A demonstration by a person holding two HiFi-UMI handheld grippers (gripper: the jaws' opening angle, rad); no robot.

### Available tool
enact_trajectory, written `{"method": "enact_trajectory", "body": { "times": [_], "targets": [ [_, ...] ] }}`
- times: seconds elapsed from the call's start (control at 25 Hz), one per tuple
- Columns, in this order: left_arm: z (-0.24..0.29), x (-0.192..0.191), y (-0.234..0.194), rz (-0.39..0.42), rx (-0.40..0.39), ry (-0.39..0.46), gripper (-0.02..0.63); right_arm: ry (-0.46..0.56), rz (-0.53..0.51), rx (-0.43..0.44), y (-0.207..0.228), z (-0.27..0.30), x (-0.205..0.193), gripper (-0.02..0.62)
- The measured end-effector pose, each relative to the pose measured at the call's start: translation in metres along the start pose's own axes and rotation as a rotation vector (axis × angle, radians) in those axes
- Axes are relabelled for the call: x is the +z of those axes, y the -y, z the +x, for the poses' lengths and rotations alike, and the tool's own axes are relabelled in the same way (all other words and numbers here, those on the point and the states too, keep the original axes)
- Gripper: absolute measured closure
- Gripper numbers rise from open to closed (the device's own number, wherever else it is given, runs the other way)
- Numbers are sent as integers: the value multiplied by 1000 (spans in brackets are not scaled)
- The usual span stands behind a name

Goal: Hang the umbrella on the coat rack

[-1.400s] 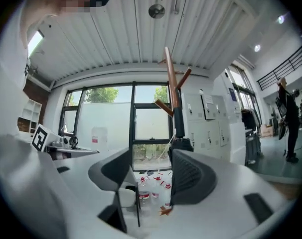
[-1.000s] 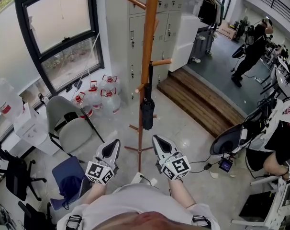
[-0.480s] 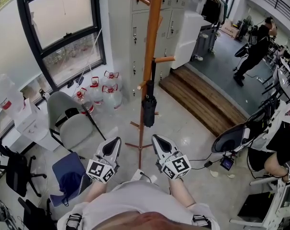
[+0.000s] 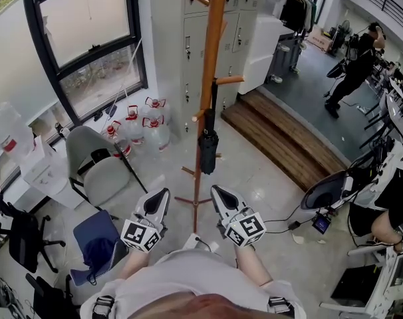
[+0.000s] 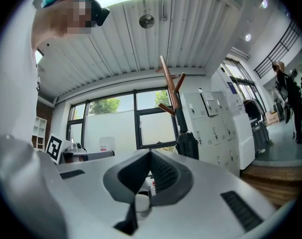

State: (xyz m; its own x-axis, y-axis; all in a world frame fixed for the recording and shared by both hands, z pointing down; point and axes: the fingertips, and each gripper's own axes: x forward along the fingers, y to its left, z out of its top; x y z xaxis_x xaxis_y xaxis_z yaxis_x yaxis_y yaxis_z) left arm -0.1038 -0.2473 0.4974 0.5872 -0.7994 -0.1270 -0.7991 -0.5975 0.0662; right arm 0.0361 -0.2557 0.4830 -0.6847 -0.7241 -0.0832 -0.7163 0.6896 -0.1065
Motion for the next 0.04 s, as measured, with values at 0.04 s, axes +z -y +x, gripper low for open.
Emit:
{"method": "enact_trajectory", "body": {
  "times": [0.04],
  "targets": [
    [0,-1,0,2,0,-2,597,-2,3,0,0,0,-1,588]
  ]
}}
